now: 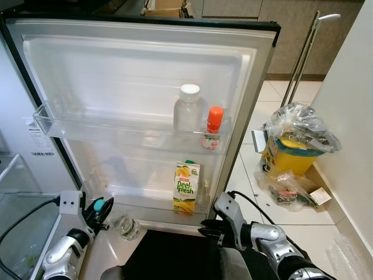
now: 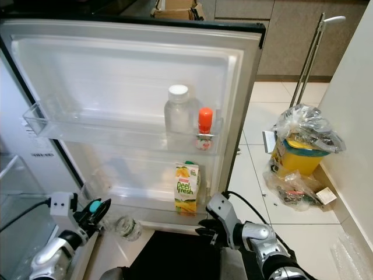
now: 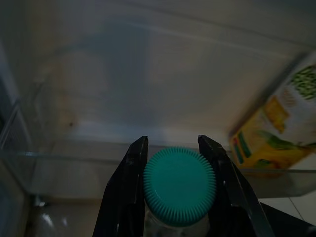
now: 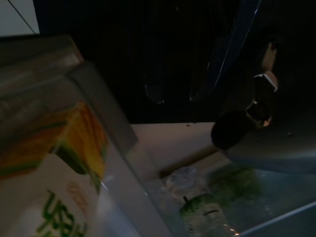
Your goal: Restocking fridge
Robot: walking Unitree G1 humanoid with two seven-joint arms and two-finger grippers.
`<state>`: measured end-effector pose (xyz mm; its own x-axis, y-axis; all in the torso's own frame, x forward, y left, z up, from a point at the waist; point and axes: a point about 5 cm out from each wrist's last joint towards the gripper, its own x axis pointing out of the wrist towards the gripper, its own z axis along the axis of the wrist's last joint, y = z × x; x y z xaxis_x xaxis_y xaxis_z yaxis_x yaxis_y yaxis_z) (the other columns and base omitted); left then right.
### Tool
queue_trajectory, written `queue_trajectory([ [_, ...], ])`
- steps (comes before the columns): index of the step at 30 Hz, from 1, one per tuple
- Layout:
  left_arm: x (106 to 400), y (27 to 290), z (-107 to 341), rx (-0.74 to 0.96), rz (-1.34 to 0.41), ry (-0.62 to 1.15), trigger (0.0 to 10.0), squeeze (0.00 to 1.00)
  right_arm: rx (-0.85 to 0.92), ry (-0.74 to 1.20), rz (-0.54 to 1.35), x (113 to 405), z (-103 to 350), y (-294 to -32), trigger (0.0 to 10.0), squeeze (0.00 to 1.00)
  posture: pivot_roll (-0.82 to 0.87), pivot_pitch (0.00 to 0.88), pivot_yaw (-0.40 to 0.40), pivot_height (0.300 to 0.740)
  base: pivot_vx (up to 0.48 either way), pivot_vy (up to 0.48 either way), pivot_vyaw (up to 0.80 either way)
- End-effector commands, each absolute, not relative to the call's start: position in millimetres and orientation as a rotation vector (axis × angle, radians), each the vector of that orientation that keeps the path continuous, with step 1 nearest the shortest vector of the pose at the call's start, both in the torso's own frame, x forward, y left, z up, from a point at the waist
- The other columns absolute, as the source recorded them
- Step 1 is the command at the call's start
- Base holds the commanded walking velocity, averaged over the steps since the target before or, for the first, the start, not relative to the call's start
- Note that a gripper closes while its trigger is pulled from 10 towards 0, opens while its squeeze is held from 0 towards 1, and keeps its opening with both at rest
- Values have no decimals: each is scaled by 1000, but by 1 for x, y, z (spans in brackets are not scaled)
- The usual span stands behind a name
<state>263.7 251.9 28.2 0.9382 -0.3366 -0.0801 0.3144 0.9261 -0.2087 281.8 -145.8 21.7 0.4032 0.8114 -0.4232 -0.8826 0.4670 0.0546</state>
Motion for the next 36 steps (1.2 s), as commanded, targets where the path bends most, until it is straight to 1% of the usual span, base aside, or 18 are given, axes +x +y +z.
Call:
queue_trajectory([
  [1,265,258,38,-182,-403,85,10000,0,-188,435,1138,277,21,-145,10000,0,-63,0,-37,480,0,0,0],
  [3,263,258,41,-192,-472,83,10000,0,-188,430,1176,275,22,-144,10000,0,-63,0,-37,480,0,0,0],
  [10,269,252,51,-221,-554,41,10000,0,-171,371,1175,282,32,-141,10000,0,-61,0,-39,480,0,0,0],
  [17,279,250,66,-254,-559,-36,10000,0,-190,290,1150,287,43,-137,10000,0,-68,0,-41,480,0,0,0],
  [21,284,245,74,-259,-577,-79,10000,0,-208,276,1171,279,39,-134,10000,0,-74,0,-44,480,0,0,0],
  [25,289,240,82,-262,-597,-118,10000,0,-197,271,1151,277,38,-135,10000,0,-75,0,-41,480,0,0,0],
  [33,296,235,92,-243,-601,-147,10000,0,-180,203,1137,276,43,-129,10000,0,-76,0,-44,480,0,0,0],
  [36,298,232,95,-240,-604,-155,10000,0,-179,189,1141,272,42,-127,10000,0,-76,0,-44,480,0,0,0],
])
